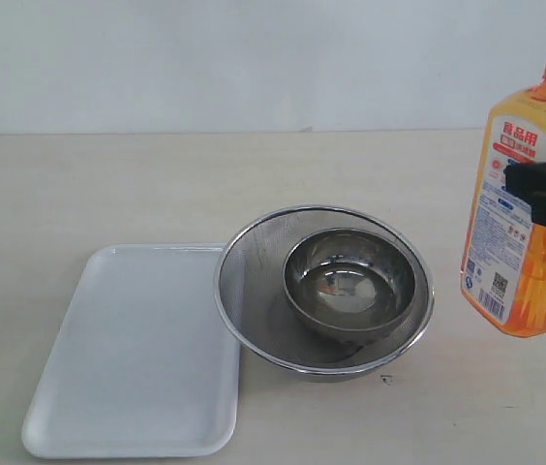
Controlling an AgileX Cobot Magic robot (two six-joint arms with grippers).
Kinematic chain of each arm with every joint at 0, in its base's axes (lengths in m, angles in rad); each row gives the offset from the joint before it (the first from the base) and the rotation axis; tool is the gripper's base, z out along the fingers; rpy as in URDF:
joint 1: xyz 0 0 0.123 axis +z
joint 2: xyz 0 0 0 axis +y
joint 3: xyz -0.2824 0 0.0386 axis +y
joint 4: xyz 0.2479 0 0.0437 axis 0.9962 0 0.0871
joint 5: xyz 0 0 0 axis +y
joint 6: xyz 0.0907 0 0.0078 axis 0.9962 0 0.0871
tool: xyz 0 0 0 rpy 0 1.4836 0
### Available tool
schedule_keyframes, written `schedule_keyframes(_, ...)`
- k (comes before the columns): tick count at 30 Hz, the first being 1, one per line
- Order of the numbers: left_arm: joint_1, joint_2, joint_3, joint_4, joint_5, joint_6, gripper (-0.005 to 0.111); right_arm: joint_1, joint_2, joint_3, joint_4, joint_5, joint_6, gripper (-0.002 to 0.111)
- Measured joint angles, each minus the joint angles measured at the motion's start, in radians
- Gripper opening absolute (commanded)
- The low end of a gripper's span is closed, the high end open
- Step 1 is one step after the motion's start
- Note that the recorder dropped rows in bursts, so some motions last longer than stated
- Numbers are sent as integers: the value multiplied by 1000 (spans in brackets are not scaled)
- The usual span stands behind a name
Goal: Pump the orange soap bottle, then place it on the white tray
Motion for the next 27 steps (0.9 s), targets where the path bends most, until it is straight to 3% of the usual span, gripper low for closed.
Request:
schedule_keyframes(14, 0, 0, 0, 0, 0, 0, 5, 2, 69, -8, 0, 59, -1, 0)
schedule_keyframes(27, 0, 0, 0, 0, 0, 0, 5, 2, 222, -72, 0, 4, -2, 0)
